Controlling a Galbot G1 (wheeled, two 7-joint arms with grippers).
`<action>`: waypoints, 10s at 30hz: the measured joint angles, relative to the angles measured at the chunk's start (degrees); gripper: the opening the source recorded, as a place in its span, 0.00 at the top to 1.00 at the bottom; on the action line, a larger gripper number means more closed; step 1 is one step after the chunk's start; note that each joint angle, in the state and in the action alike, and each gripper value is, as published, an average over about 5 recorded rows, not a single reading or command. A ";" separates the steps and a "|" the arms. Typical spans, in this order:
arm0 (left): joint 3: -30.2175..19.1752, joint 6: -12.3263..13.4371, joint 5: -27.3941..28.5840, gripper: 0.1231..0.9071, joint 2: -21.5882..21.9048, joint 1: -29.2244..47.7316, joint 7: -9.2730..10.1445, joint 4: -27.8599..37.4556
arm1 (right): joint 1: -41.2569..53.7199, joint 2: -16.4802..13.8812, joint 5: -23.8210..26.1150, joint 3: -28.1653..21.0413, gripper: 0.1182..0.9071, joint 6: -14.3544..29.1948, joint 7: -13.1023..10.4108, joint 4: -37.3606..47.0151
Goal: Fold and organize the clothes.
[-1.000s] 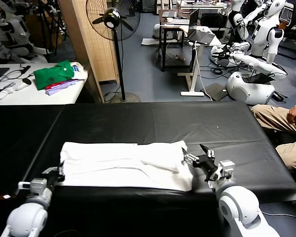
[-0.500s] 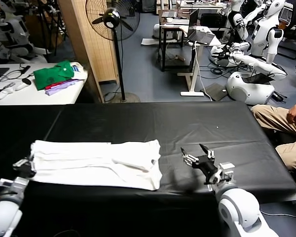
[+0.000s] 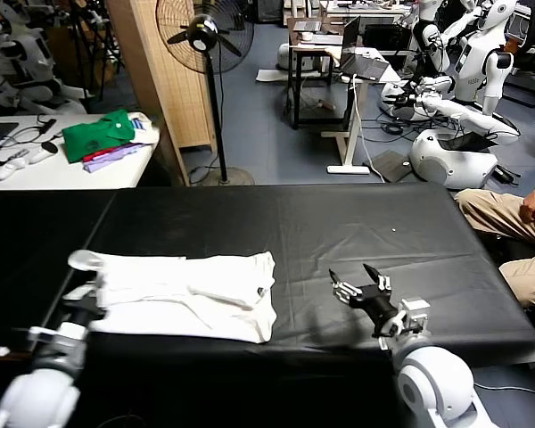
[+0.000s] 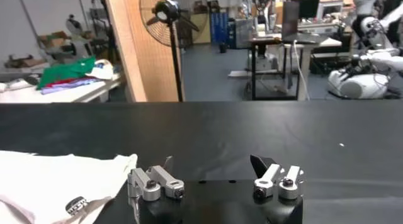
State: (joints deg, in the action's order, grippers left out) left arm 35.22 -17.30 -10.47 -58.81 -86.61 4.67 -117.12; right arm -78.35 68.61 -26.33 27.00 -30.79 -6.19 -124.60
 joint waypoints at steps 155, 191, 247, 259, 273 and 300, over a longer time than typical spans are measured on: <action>3.84 1.70 -22.02 0.96 -7.33 4.15 -2.48 8.12 | 3.20 7.88 16.98 -9.36 0.14 0.79 -0.08 4.28; -18.48 -1.07 -14.56 0.96 -7.42 6.30 0.92 -4.12 | -0.66 7.16 16.93 -5.49 0.14 0.33 0.39 2.56; -14.97 12.94 -10.17 0.14 -6.29 -0.66 -7.99 -9.80 | 9.28 9.17 -5.70 -14.14 1.00 -8.34 -3.36 11.14; -12.80 13.60 -10.67 0.14 -6.44 -1.30 -7.88 -9.96 | 12.99 3.65 33.70 -7.33 1.00 -5.86 3.83 18.76; -12.69 14.37 -10.42 0.14 -6.90 -1.35 -7.65 -9.12 | 11.02 1.29 44.06 -3.58 0.93 -2.95 3.81 20.09; -7.72 15.29 -12.66 0.14 -1.85 -9.42 3.32 -8.56 | -15.39 1.86 16.77 5.48 0.14 15.72 -0.66 -2.71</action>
State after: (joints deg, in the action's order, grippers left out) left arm 27.51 -2.01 -23.13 -60.65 -96.04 7.99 -125.68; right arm -93.74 70.47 -9.56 32.48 -15.07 -6.85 -127.31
